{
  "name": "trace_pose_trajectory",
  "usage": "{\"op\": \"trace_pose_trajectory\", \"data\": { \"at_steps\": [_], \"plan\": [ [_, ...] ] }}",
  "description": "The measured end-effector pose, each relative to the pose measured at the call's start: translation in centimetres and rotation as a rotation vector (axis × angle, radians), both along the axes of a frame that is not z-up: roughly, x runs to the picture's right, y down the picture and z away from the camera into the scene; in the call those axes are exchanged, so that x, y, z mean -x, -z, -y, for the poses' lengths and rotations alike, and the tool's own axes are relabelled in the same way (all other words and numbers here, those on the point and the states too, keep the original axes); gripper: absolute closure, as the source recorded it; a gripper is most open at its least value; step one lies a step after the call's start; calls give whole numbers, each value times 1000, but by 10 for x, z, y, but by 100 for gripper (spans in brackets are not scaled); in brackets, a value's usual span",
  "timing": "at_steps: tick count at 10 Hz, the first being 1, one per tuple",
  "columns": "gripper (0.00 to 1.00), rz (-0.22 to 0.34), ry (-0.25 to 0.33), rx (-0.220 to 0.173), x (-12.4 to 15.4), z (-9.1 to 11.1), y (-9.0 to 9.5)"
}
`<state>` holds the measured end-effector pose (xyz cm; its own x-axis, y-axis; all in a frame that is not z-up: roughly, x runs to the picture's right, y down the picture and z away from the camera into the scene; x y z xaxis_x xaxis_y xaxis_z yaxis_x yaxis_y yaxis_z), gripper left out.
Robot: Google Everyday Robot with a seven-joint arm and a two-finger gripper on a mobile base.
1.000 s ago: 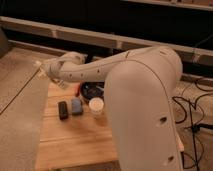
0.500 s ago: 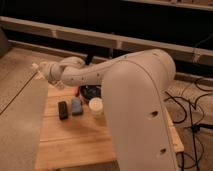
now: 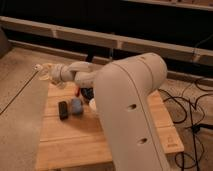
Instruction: Stand the bottle upright
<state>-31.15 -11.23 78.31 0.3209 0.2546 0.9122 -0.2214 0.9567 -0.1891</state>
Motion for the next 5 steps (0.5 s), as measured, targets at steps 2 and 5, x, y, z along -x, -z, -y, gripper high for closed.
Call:
{"op": "trace_pose_trajectory", "data": {
  "at_steps": [2, 5],
  "plan": [
    [100, 23, -34, -22, -34, 25, -10],
    [100, 29, -34, -25, -35, 27, -11]
  ]
}}
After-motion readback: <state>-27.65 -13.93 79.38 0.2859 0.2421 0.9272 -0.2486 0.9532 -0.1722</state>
